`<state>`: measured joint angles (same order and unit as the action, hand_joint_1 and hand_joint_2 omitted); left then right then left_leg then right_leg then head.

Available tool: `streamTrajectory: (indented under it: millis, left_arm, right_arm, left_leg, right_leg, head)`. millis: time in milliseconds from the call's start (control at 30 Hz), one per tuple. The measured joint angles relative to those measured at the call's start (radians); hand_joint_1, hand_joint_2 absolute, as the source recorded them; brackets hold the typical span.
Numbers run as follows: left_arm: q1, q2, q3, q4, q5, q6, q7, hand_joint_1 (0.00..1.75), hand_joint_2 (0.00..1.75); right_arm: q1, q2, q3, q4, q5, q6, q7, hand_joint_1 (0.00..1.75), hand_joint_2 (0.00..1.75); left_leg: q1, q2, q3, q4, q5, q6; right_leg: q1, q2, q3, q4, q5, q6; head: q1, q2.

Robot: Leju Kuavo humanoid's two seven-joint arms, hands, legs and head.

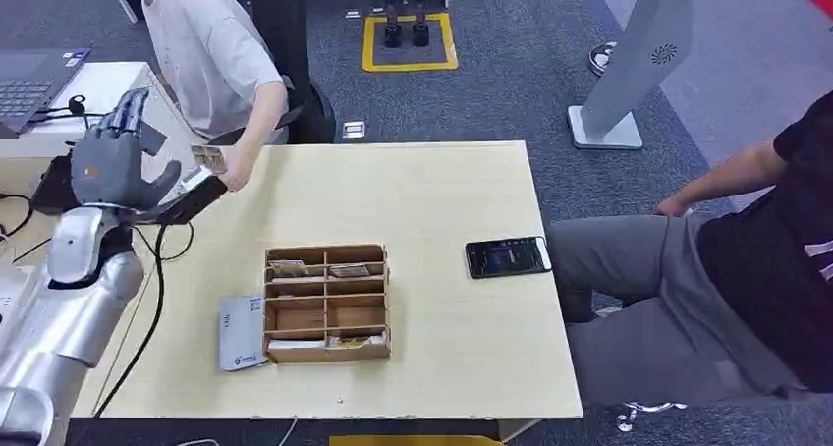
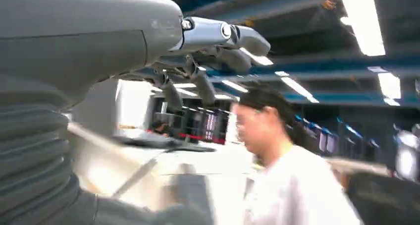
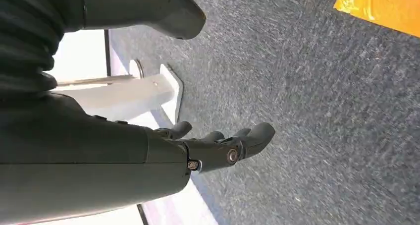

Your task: Pass the card to the sensor for recognition and then transmit it.

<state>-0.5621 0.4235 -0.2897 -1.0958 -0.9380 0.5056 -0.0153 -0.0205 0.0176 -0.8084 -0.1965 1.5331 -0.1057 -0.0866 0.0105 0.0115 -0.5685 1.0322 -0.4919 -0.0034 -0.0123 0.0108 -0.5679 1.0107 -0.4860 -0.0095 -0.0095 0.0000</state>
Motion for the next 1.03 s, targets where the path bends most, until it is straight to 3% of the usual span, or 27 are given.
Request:
streamTrajectory:
  millis: [133, 200, 267, 367, 433, 533, 667, 733, 833, 900, 1033]
  left_arm:
    - [0.294, 0.008, 0.225, -0.195, 0.079, 0.144, -0.054, 0.00, 1.75]
    - [0.446, -0.015, 0.379, -0.300, 0.246, 0.163, -0.132, 0.00, 1.75]
    - [0.548, -0.067, 0.549, -0.372, 0.371, 0.120, -0.207, 0.00, 1.75]
    - [0.615, -0.154, 0.839, -0.401, 0.412, -0.022, -0.286, 0.00, 1.75]
    - [0.612, -0.203, 1.048, -0.380, 0.437, -0.108, -0.283, 0.00, 1.75]
    - [0.587, -0.236, 1.327, -0.251, 0.388, -0.050, -0.258, 0.00, 1.75]
    - [0.555, -0.293, 1.574, -0.055, 0.423, -0.020, -0.102, 0.00, 1.75]
    - [0.554, -0.344, 1.644, 0.009, 0.400, 0.011, -0.098, 0.00, 1.75]
    - [0.540, -0.421, 1.695, 0.116, 0.351, 0.075, -0.058, 0.00, 1.75]
    - [0.534, -0.468, 1.719, 0.175, 0.345, 0.085, -0.044, 0.00, 1.75]
    - [0.522, -0.506, 1.745, 0.242, 0.343, 0.093, -0.043, 0.00, 1.75]
  right_arm:
    - [0.013, 0.006, -0.013, 0.000, -0.018, -0.002, 0.013, 0.00, 1.75]
    - [0.023, 0.011, -0.026, 0.000, -0.030, -0.004, 0.024, 0.00, 1.75]
    - [0.035, 0.015, -0.039, 0.000, -0.040, -0.009, 0.030, 0.00, 1.75]
    - [0.042, 0.020, -0.061, 0.000, -0.047, -0.013, 0.034, 0.00, 1.75]
    - [0.042, 0.022, -0.074, -0.001, -0.041, -0.013, 0.035, 0.00, 1.75]
    - [0.043, 0.022, -0.086, -0.002, -0.033, -0.013, 0.030, 0.00, 1.75]
    - [0.032, 0.022, -0.102, -0.002, -0.033, -0.014, 0.010, 0.00, 1.75]
    - [0.024, 0.022, -0.109, -0.002, -0.039, -0.019, 0.003, 0.00, 1.75]
    - [0.018, 0.021, -0.126, -0.004, -0.051, -0.020, -0.005, 0.00, 1.75]
    - [0.015, 0.022, -0.132, -0.005, -0.055, -0.020, -0.006, 0.00, 1.75]
    - [0.013, 0.021, -0.142, -0.007, -0.056, -0.020, -0.006, 0.00, 1.75]
  left_leg:
    - [0.000, 0.006, 0.001, -0.001, -0.004, -0.001]
    - [0.000, 0.008, 0.002, -0.001, -0.006, -0.002]
    - [0.000, 0.008, 0.001, -0.001, -0.007, -0.002]
    - [0.001, 0.005, 0.000, -0.001, -0.008, -0.001]
    - [0.001, 0.006, 0.000, -0.001, -0.008, -0.001]
    - [0.000, 0.006, 0.002, -0.001, -0.008, -0.001]
    - [0.000, -0.001, 0.002, -0.001, -0.008, -0.001]
    - [0.000, -0.002, 0.002, -0.001, -0.008, -0.001]
    - [-0.002, -0.007, 0.002, 0.000, -0.007, 0.002]
    - [-0.002, -0.007, 0.002, 0.000, -0.007, 0.003]
    - [-0.002, -0.008, 0.002, 0.001, -0.007, 0.003]
  right_leg:
    - [0.000, 0.005, -0.001, 0.000, -0.002, -0.002]
    - [0.000, 0.009, -0.001, 0.000, -0.005, -0.001]
    - [0.000, 0.008, -0.001, -0.001, -0.006, -0.002]
    - [0.000, 0.004, 0.000, -0.001, -0.007, -0.001]
    - [0.001, 0.005, 0.000, -0.001, -0.007, -0.001]
    - [0.000, 0.005, 0.001, -0.001, -0.007, -0.001]
    - [0.000, -0.002, 0.003, -0.001, -0.007, -0.001]
    - [0.000, -0.004, 0.004, -0.002, -0.007, 0.000]
    - [-0.001, -0.009, 0.006, -0.003, -0.008, 0.002]
    - [-0.001, -0.009, 0.006, -0.003, -0.008, 0.002]
    - [-0.001, -0.010, 0.007, -0.003, -0.008, 0.002]
  head:
    - [-0.001, 0.000]
    - [-0.002, 0.000]
    - [-0.002, 0.000]
    - [-0.001, 0.000]
    - [0.000, 0.000]
    - [0.000, 0.000]
    - [-0.001, 0.000]
    - [0.001, 0.000]
    - [0.000, 0.000]
    - [0.001, 0.000]
    - [0.001, 0.000]
